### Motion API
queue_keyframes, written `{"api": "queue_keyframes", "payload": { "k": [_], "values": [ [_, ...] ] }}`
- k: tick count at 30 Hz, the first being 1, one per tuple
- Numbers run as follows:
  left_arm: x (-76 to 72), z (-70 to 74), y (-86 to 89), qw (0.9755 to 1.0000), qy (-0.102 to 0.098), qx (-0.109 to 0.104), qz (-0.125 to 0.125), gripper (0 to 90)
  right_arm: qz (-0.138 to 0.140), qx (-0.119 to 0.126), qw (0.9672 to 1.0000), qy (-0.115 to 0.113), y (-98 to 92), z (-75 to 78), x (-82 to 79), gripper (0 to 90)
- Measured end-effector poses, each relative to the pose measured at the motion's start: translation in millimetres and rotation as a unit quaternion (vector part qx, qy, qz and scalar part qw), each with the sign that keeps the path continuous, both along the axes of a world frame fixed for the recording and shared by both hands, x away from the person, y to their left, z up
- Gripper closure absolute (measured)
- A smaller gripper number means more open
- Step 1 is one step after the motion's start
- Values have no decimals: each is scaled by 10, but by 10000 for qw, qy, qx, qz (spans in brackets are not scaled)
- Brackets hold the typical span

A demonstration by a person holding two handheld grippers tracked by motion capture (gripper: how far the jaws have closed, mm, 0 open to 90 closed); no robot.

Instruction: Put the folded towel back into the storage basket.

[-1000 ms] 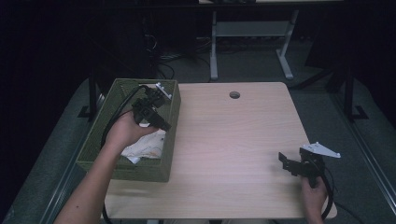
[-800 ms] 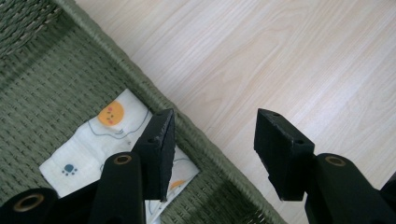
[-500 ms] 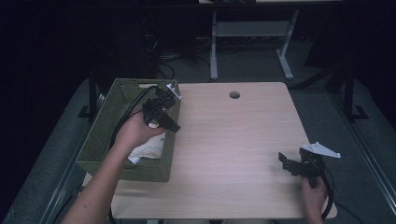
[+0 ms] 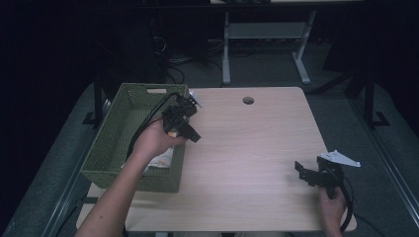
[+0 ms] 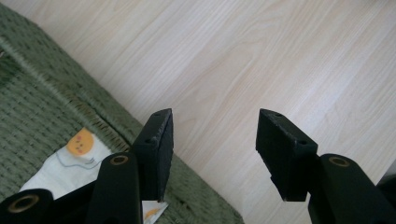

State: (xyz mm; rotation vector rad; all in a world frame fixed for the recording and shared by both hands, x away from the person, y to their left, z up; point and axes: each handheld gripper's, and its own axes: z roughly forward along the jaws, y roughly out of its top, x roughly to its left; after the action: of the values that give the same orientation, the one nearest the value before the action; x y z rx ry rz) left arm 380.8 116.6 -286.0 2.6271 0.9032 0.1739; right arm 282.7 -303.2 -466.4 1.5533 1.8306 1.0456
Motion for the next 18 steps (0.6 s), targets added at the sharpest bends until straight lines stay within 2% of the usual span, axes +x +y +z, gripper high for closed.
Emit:
{"api": "queue_keyframes", "payload": {
  "k": [10,14,18],
  "values": [
    [-19,-82,-189,9999,18,50,-121,445,6,7,10000,5,0,-1,1,138],
    [-33,-99,-273,9999,8,-48,-149,436,7,9,10000,4,0,-1,1,137],
    [-45,-142,-351,9997,45,-21,-230,429,9,9,10000,6,0,-1,1,138]
  ]
}}
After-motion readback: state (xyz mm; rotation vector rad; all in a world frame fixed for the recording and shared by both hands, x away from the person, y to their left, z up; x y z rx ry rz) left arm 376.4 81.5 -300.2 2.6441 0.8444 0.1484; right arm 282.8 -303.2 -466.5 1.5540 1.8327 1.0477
